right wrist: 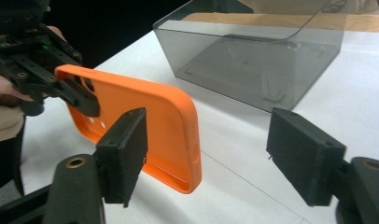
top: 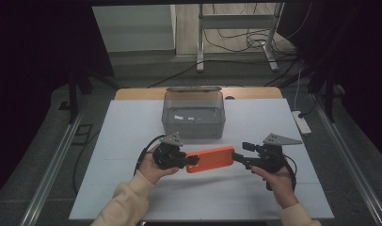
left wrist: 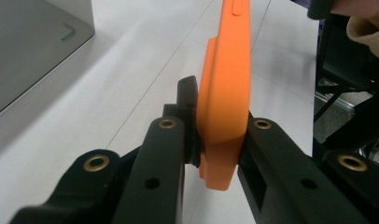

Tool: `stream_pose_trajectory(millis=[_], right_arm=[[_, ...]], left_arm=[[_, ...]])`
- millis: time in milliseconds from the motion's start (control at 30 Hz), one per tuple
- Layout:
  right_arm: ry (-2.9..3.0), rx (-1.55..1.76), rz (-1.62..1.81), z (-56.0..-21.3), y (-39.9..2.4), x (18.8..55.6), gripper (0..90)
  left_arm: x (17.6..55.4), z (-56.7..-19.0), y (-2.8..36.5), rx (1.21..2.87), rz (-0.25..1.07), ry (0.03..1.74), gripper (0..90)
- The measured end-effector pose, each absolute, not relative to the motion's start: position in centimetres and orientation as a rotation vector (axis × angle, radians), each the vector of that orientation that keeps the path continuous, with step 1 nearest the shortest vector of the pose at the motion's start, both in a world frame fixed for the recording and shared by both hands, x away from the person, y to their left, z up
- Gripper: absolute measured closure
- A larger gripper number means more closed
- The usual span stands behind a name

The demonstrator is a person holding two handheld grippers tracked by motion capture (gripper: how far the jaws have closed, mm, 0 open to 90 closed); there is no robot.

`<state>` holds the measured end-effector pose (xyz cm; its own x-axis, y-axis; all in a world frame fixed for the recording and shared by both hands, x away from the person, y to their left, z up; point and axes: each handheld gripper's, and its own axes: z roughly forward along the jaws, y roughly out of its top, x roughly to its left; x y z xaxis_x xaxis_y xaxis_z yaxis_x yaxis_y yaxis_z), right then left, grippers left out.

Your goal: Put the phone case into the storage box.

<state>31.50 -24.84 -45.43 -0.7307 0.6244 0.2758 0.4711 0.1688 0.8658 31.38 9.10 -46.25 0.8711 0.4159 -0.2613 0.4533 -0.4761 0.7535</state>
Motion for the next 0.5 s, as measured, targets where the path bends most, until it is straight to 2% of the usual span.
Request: stream_pose_trajectory(millis=[500], right_arm=[[2.374, 1.003, 1.569, -44.35, -24.53, 31.3, 17.2]], left_arm=[[31.39, -46.13, 9.15, 2.154, -0.039, 0.623, 82.4]])
